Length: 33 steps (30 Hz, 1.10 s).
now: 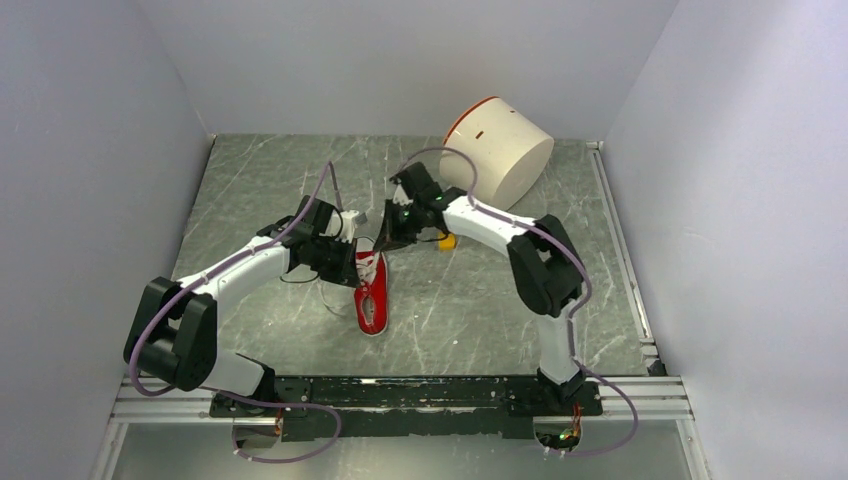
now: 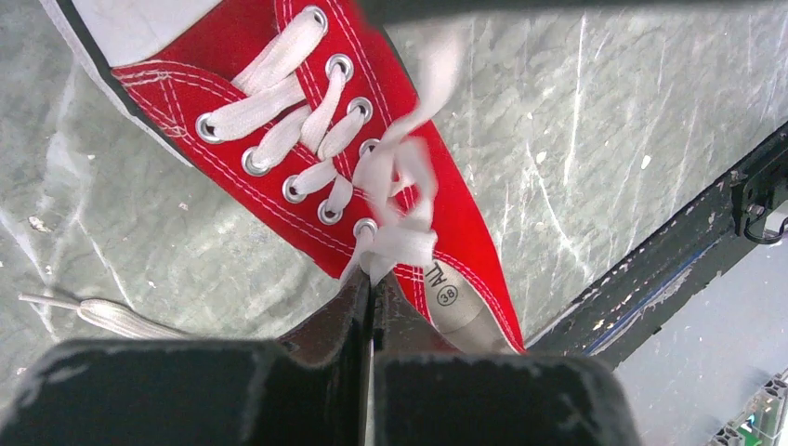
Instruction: Tie the shoes
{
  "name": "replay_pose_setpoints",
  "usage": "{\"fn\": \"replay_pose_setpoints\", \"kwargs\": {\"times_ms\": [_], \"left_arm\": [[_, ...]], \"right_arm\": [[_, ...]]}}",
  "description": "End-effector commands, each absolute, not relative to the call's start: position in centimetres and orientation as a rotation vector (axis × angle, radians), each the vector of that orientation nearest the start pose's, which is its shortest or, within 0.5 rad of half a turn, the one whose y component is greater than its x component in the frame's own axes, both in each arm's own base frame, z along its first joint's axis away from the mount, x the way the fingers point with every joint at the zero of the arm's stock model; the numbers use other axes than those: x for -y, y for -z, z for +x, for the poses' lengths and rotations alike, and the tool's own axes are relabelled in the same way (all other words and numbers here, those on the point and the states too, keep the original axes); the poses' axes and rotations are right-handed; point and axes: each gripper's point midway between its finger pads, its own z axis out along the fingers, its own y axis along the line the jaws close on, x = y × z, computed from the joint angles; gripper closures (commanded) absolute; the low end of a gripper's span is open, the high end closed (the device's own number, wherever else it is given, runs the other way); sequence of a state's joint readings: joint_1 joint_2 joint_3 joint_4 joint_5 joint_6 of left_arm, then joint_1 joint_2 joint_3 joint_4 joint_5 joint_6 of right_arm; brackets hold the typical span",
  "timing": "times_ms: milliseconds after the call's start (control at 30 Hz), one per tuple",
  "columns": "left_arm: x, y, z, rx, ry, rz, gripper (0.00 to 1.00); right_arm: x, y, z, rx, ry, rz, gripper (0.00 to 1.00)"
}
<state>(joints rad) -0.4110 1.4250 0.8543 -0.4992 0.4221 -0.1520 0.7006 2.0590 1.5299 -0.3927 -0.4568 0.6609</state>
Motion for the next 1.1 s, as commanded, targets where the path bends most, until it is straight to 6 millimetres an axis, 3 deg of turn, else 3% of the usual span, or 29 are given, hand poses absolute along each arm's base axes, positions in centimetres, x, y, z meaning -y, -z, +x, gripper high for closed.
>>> {"fn": "replay_pose_setpoints", "kwargs": {"times_ms": [0,200,267,333,367,400,433,567,700,767,867,967,1067], "left_arm": [[19.4,-7.3,24.0,-2.609,0.783,0.532,0.95],[19.5,-7.5,24.0,-2.612,0.782,0.538,0.94],[19.3,-7.6,24.2,-2.621,0.763,0.531,0.81],[18.7,-8.0,24.3,-2.649,0.708,0.500,0.61],[18.2,-8.2,24.4,-2.662,0.674,0.466,0.31],[17.7,-8.6,24.4,-2.675,0.646,0.422,0.08],[17.3,-9.1,24.3,-2.686,0.632,0.375,0.04],[14.7,-10.1,24.0,-2.723,0.499,0.079,0.03],[11.8,-10.7,25.0,-2.725,0.381,-0.282,0.03],[11.4,-10.7,25.5,-2.751,0.378,-0.456,0.03],[11.1,-9.1,25.5,-2.797,0.388,-0.836,0.04],[10.8,-6.8,23.7,-2.900,0.311,-1.193,0.12],[11.0,-5.4,23.1,-2.860,0.292,-1.406,0.13]], "right_arm": [[-37.9,-10.7,32.2,-2.630,-1.080,-0.161,1.00],[-34.1,-10.5,32.1,-2.556,-0.954,-0.035,1.00],[-33.4,-10.5,32.3,-2.537,-0.919,0.005,1.00],[-33.1,-10.3,32.2,-2.540,-0.908,0.014,1.00],[-33.1,-10.1,32.2,-2.541,-0.910,0.023,1.00],[-33.1,-10.0,32.1,-2.541,-0.919,0.028,1.00],[-33.2,-10.0,32.1,-2.537,-0.930,0.039,1.00],[-33.4,-9.9,31.9,-2.537,-0.957,0.053,1.00],[-33.6,-10.1,31.8,-2.538,-0.971,0.036,1.00],[-33.7,-10.2,31.7,-2.540,-0.976,0.030,1.00],[-33.8,-10.5,31.5,-2.535,-0.997,0.016,1.00],[-34.1,-11.2,31.4,-2.511,-1.028,-0.007,1.00],[-34.1,-11.3,31.3,-2.502,-1.032,-0.038,1.00]]}}
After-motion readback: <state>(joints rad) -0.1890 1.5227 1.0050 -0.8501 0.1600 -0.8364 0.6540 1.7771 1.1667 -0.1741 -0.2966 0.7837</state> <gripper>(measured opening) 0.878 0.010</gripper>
